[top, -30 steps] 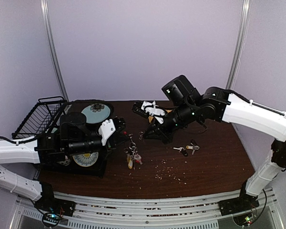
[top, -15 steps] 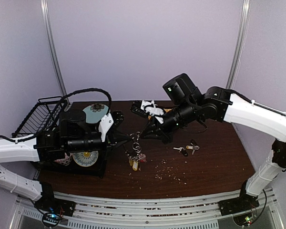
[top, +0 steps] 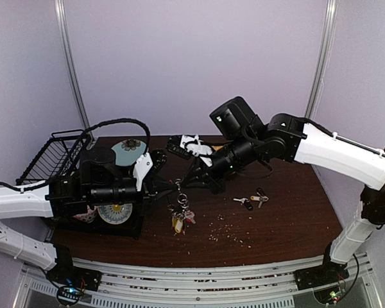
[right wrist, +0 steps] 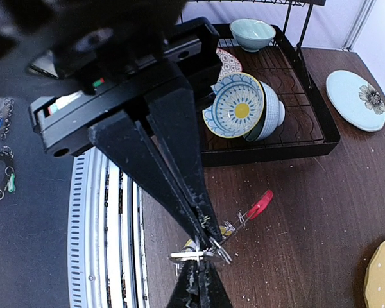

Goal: Put the keys on the keyring

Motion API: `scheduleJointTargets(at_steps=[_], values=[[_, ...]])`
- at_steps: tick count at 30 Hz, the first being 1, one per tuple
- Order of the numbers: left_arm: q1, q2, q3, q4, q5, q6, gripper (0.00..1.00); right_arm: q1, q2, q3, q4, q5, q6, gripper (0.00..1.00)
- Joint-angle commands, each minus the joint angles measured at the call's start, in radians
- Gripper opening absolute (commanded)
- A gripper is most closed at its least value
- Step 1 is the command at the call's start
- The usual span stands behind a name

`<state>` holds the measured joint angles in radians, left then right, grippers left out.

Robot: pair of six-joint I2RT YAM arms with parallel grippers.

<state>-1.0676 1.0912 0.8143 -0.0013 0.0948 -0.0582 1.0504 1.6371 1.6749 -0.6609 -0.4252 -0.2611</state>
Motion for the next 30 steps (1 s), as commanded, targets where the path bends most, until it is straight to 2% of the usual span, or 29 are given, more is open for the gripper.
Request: scheduleJointTargets(at_steps=[1, 7, 17, 26, 30], values=[[0.005, -0.015, 0.022, 0.087, 0.016, 0.021, 0.0, 0.004, 0.029, 0.043, -0.054, 0.038, 0.027, 0.0], [0.001, -0.048, -0.012, 0.123, 0.022, 0.063, 0.0, 0.004, 0.068, 0.087, -0.102, 0.086, 0.069, 0.0], [-0.014, -0.041, -0.019, 0.117, 0.039, 0.097, 0.0, 0.004, 0.08, 0.116, -0.076, 0.156, 0.149, 0.0], [-0.017, -0.024, -0.009, 0.099, 0.014, 0.102, 0.0, 0.006, 0.023, 0.073, -0.042, 0.049, 0.104, 0.0], [-0.017, -0.022, -0.009, 0.095, 0.01, 0.102, 0.0, 0.019, -0.012, 0.012, -0.017, 0.05, 0.064, 0.0]])
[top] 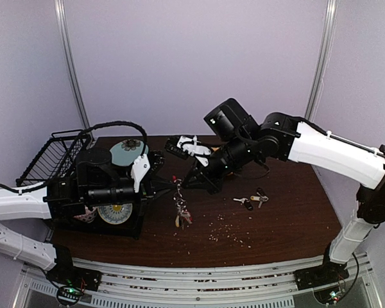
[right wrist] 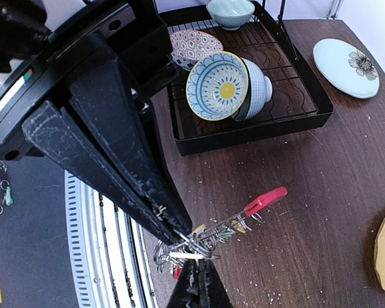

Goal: Put the keys on the keyring

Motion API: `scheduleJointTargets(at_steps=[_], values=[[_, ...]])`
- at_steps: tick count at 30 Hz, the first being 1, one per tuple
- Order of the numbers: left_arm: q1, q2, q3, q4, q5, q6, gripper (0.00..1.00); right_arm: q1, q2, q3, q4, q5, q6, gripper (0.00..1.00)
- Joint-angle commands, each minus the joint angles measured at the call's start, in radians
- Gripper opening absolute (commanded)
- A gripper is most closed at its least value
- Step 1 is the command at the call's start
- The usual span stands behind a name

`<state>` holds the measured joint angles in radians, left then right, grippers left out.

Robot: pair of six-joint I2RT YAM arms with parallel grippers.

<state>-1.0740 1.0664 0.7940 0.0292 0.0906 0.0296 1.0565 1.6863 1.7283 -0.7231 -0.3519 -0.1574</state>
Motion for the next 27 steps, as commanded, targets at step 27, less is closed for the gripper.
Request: scheduleJointTargets(at_steps=[27], values=[[-0.036, 0.002, -0.009, 0.061, 0.001, 0.084, 0.0, 0.021, -0.019, 0.026, -0.011, 0.118, -0.01, 0.0]])
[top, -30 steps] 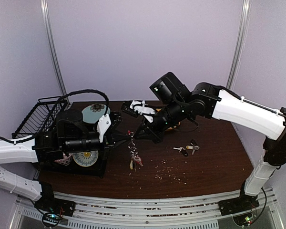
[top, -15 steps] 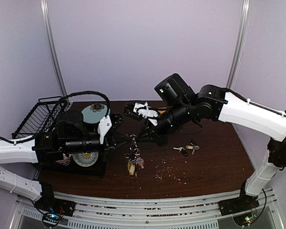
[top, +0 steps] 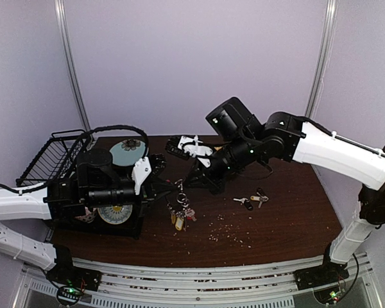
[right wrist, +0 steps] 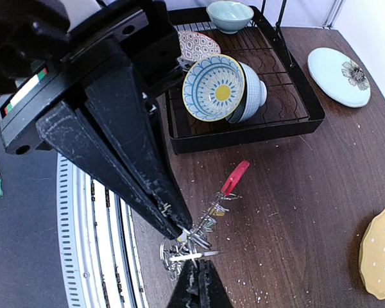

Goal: Put the keys on the keyring

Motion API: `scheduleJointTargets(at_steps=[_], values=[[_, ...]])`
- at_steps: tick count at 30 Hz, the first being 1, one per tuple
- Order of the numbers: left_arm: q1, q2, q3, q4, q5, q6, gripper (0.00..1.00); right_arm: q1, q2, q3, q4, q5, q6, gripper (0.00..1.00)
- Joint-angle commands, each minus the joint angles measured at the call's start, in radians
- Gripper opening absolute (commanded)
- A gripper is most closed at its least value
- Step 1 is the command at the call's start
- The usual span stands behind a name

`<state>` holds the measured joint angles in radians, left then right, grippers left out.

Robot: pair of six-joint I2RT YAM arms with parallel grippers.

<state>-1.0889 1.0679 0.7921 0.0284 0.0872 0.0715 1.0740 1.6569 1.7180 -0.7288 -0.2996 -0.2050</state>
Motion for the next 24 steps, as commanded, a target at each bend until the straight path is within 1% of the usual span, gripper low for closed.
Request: scheduleJointTargets(at_steps=[1, 5, 12, 24], values=[[-0.024, 0.001, -0.007, 0.061, 0.0, 0.045, 0.0, 0.003, 0.012, 0.037, -0.005, 0.068, 0.041, 0.0], [-0.029, -0.007, -0.012, 0.062, -0.008, 0.064, 0.0, -0.002, 0.017, 0.031, -0.027, 0.101, 0.053, 0.0], [-0.035, -0.026, -0.03, 0.077, -0.027, 0.097, 0.0, -0.021, 0.018, 0.001, -0.031, 0.087, 0.072, 0.0], [-0.037, -0.054, -0.048, 0.101, -0.029, 0.111, 0.0, -0.045, 0.018, -0.033, -0.036, 0.079, 0.082, 0.0]])
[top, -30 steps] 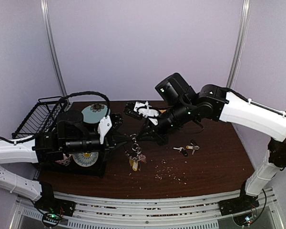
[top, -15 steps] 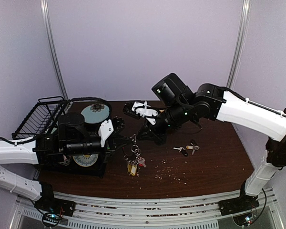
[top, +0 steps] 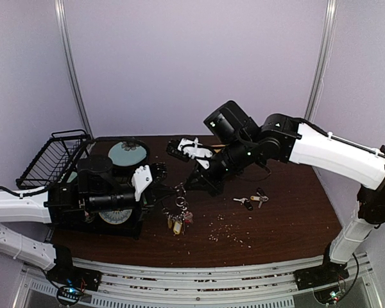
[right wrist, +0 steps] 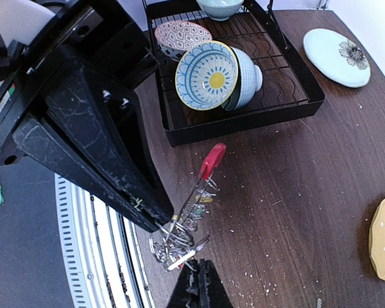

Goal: Put the keys on the keyring

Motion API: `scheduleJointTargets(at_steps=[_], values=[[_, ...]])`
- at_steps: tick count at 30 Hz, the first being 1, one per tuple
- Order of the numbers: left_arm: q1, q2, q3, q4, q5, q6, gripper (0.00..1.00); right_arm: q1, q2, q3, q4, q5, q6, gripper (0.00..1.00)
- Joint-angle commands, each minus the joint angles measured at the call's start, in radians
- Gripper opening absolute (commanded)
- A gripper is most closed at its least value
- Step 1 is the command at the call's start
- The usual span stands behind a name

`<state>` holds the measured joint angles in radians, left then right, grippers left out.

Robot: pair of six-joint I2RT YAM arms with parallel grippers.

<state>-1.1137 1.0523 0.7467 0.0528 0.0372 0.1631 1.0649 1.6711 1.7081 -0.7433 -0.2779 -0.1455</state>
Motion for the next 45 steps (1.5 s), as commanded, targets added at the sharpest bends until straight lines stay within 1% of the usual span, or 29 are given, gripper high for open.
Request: scheduleJointTargets(at_steps=[1, 7, 15, 20, 24, 29, 31, 36, 39, 42, 45], values=[[-0.013, -0.038, -0.004, 0.076, 0.02, 0.021, 0.0, -0.038, 0.003, -0.026, -0.021, 0.056, 0.023, 0.0], [-0.012, -0.038, -0.004, 0.076, -0.004, 0.023, 0.0, -0.04, 0.001, -0.034, -0.021, 0.043, 0.024, 0.0], [-0.013, -0.03, -0.003, 0.073, -0.014, 0.023, 0.0, -0.04, -0.001, -0.037, -0.016, -0.022, 0.016, 0.0], [-0.013, -0.034, -0.004, 0.077, -0.023, 0.024, 0.0, -0.046, -0.023, -0.069, -0.019, -0.001, 0.034, 0.0], [-0.013, -0.045, -0.004, 0.08, -0.031, 0.022, 0.0, -0.091, -0.078, -0.195, 0.04, -0.015, 0.14, 0.0], [-0.012, -0.066, -0.007, 0.087, -0.037, 0.026, 0.0, -0.116, -0.138, -0.406, 0.102, -0.036, 0.332, 0.0], [-0.012, -0.077, -0.009, 0.089, -0.036, 0.025, 0.0, -0.116, -0.164, -0.507, 0.158, -0.082, 0.423, 0.0], [-0.013, -0.095, -0.022, 0.111, -0.005, 0.017, 0.0, -0.119, -0.193, -0.782, 0.391, -0.197, 0.585, 0.0], [-0.012, -0.087, -0.024, 0.114, -0.009, 0.016, 0.0, -0.124, -0.162, -0.861, 0.458, -0.226, 0.627, 0.0], [-0.013, -0.082, -0.021, 0.111, -0.01, 0.016, 0.0, -0.128, -0.145, -0.898, 0.481, -0.238, 0.635, 0.0], [-0.012, -0.085, -0.027, 0.119, -0.011, 0.021, 0.0, -0.14, -0.132, -0.933, 0.478, -0.217, 0.628, 0.0]])
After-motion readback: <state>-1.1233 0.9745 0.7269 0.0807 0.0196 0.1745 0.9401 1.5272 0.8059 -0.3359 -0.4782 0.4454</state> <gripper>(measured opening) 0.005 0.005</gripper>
